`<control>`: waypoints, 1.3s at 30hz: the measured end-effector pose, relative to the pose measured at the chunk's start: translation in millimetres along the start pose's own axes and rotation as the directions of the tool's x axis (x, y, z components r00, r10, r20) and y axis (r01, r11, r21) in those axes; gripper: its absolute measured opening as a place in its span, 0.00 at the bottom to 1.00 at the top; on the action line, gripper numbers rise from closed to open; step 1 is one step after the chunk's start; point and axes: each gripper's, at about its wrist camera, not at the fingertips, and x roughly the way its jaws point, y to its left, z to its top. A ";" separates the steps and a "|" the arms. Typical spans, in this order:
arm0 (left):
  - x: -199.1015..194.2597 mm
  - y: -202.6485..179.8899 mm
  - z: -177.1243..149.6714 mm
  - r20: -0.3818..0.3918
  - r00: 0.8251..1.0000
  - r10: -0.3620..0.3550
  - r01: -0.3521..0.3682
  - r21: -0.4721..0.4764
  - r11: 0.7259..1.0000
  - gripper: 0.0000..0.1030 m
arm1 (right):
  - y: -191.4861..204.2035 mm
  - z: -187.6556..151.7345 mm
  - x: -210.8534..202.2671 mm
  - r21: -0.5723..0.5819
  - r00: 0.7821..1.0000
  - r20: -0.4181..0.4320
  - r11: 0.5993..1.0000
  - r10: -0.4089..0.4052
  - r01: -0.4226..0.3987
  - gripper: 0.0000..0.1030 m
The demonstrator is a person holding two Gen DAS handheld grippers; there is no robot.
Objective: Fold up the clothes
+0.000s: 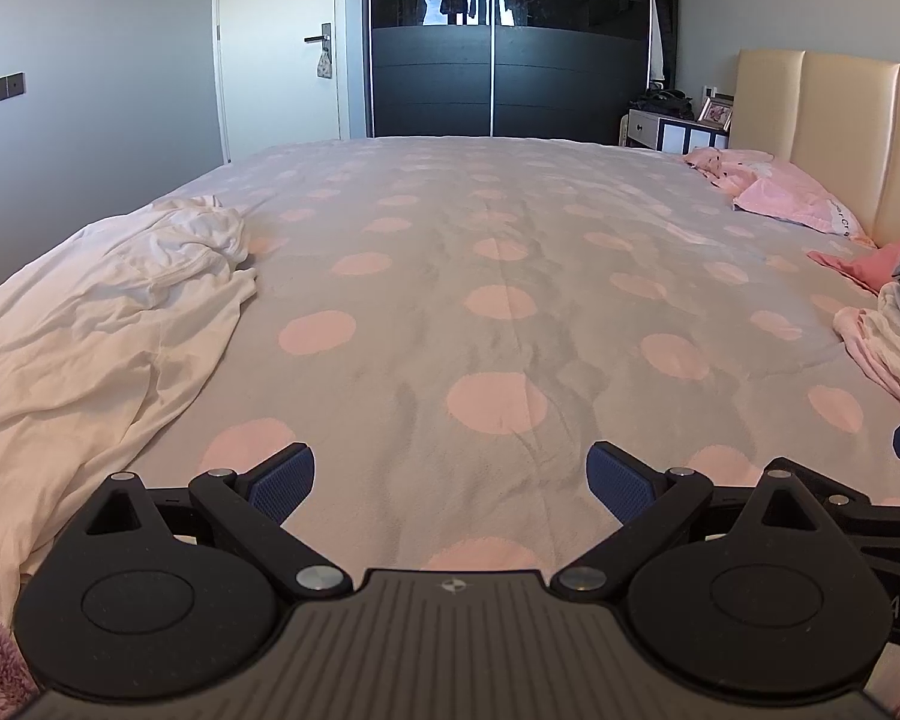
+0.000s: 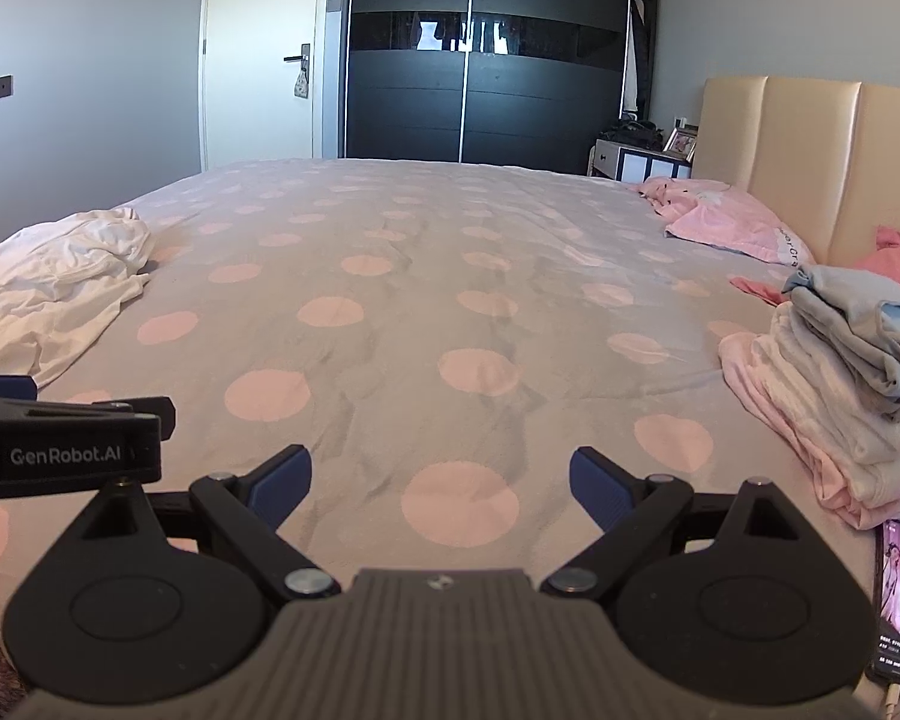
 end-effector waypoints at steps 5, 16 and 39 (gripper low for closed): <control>-0.1 1.3 0.0 -0.004 1.000 0.003 -0.003 0.000 1.000 0.96 | 0.5 1.2 -0.2 0.003 1.000 -0.006 1.000 0.001 -0.001 0.92; -0.1 16.2 -2.2 -0.038 0.999 0.031 -0.032 -0.019 0.999 0.96 | 1.0 4.3 -6.2 -0.004 1.000 -0.007 1.000 0.005 -0.005 0.92; 71.6 237.8 65.2 -0.077 0.901 0.426 -0.430 -0.038 0.902 0.74 | 50.3 22.6 41.5 -0.070 0.986 -0.123 0.990 0.111 -0.120 0.93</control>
